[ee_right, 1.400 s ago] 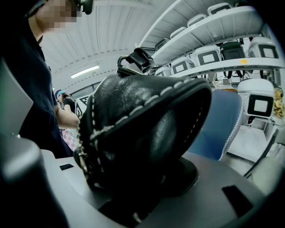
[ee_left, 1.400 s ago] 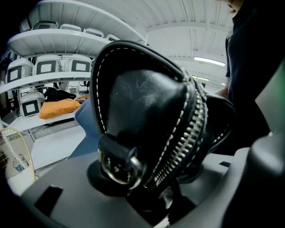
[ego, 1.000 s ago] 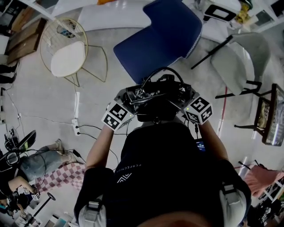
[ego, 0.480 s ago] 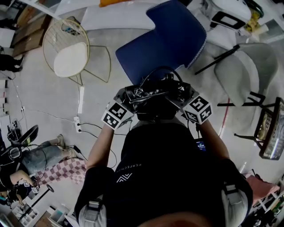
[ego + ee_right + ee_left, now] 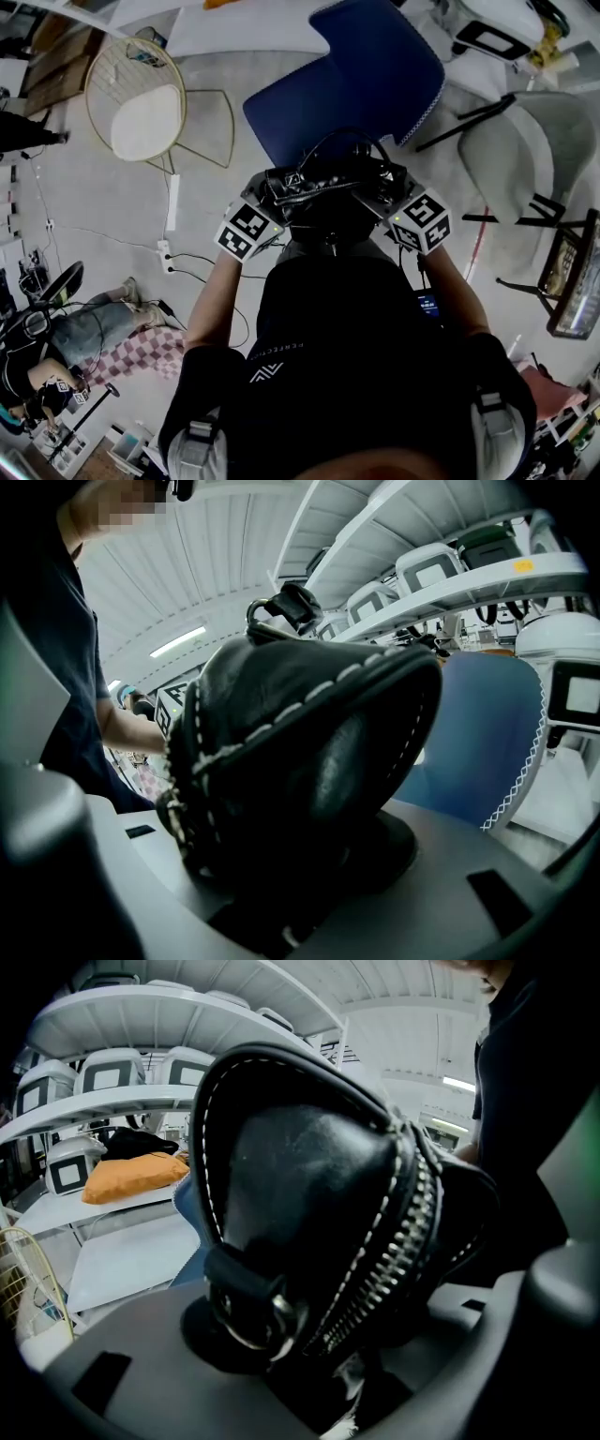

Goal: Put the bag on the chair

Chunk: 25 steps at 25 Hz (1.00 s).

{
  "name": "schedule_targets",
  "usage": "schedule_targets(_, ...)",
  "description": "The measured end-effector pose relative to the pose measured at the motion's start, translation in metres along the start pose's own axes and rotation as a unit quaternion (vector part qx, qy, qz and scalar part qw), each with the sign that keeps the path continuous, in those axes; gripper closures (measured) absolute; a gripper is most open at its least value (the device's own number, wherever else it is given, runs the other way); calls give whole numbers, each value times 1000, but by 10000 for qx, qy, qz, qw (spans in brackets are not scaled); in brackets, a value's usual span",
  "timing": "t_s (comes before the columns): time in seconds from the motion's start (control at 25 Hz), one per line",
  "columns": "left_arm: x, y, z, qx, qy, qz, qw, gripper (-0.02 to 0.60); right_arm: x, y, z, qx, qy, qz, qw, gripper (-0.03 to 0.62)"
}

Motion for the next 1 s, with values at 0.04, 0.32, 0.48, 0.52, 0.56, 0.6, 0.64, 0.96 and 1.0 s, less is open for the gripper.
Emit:
schedule_targets(0.04, 5, 0, 0, 10, -15, -34, 10000, 307, -1, -3, 2, 0, -33, -18, 10000, 379)
schedule_targets(0.32, 45, -10, 7, 184, -208, -329, 9991, 305, -15, -22, 13, -60, -399, -217, 9990, 379)
schedule_targets(0.48, 71, -20, 9, 247, -255, -474, 9982, 305, -30, -37, 20, -26, -561, -339, 9978, 379)
schedule_targets(0.52, 78, -21, 8, 272, -265, -515, 9979, 305, -32, -41, 21, -15, -610, -374, 9974, 379)
schedule_targets(0.56, 84, -22, 8, 300, -287, -554, 9976, 304, -33, -45, 23, -18, -659, -404, 9970, 379)
schedule_targets(0.6, 91, -24, 9, 327, -319, -588, 9972, 304, -36, -49, 25, -37, -706, -429, 9966, 379)
schedule_targets(0.64, 97, -25, 11, 350, -359, -619, 9968, 304, -39, -52, 28, -68, -750, -452, 9961, 379)
schedule_targets(0.96, 144, -40, 19, 483, -539, -848, 9938, 302, -61, -77, 43, -162, -1063, -641, 9921, 379)
schedule_targets(1.0, 150, -43, 19, 501, -556, -872, 9934, 302, -64, -81, 45, -166, -1107, -675, 9914, 378)
Point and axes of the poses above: the fingertips, and each gripper's own axes: y backward along the fingers, x to its left, z out of its top, the point moved 9 cm from there along y, backward along the fingers, and after that the axes turned 11 degrees about x, right-handed, at the moved point
